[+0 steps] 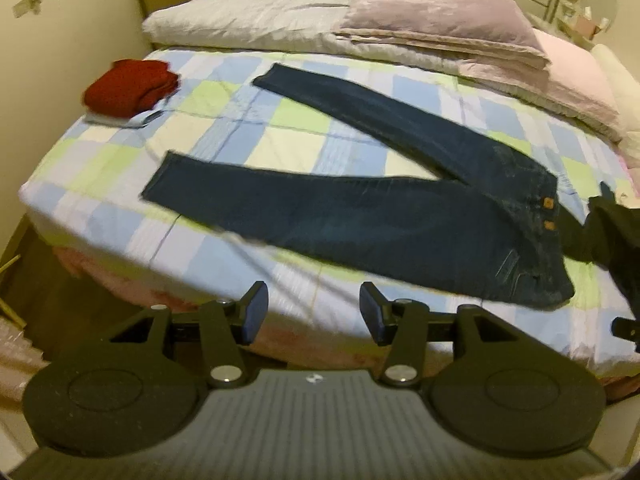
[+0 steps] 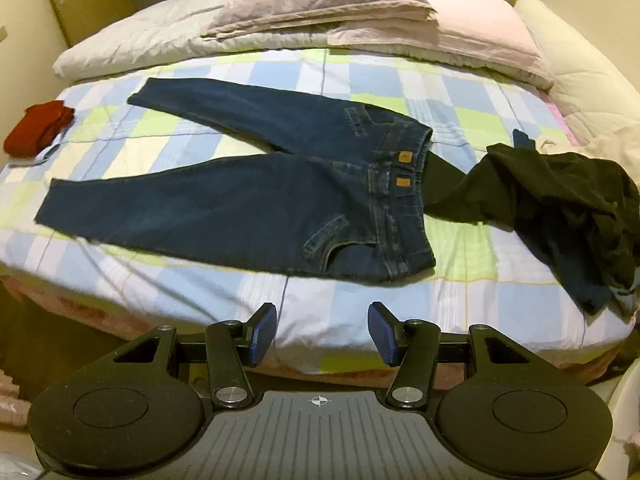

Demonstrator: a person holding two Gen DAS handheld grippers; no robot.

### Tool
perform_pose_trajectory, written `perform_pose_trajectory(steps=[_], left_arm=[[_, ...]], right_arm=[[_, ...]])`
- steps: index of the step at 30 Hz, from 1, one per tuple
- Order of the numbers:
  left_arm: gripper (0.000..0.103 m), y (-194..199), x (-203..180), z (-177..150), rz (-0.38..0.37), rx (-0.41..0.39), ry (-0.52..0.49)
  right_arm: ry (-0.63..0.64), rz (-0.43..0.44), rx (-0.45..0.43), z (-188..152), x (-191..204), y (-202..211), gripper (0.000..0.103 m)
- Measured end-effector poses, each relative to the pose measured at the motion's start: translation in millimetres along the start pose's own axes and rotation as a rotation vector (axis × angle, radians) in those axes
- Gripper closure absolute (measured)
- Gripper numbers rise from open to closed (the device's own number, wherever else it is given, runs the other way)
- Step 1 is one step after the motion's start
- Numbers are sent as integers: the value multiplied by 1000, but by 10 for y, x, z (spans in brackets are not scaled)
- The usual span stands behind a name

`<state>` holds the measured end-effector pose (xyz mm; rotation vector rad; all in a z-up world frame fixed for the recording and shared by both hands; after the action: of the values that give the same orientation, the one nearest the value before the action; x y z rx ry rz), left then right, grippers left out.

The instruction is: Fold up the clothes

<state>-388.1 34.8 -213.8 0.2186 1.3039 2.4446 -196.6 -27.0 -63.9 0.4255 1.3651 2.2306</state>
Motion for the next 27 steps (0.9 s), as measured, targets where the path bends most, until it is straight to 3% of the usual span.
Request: perform_pose_trajectory(steps=[7,13,18,27], left_arm=[[53,-548,-24,749,-94,20,-87],[52,-1003,89,1459,-124,12,-186],[52,-1422,135,1777,-161,20,-234],[51,-2177,219,2305,-228,37,-315]], right_arm=[[-68,-50,42,515,172,-361,49],[-144,-91,68,1009,466,-664,49],[-207,-123,99,1283,689,-963,49],[-443,-44,91,1398,511,-1359,49]])
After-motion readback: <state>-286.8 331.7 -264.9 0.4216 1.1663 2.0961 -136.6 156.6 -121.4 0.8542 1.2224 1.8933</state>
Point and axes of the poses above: each gripper's, at about its wrist camera, not at the fingertips, and y roughly against the way its jaws point, x to its left, z to its top, the point moved 6 cm from there along -y, roughly the way its jaws point, and after that the axes turned 1 degree about x, right-handed, at the moved point
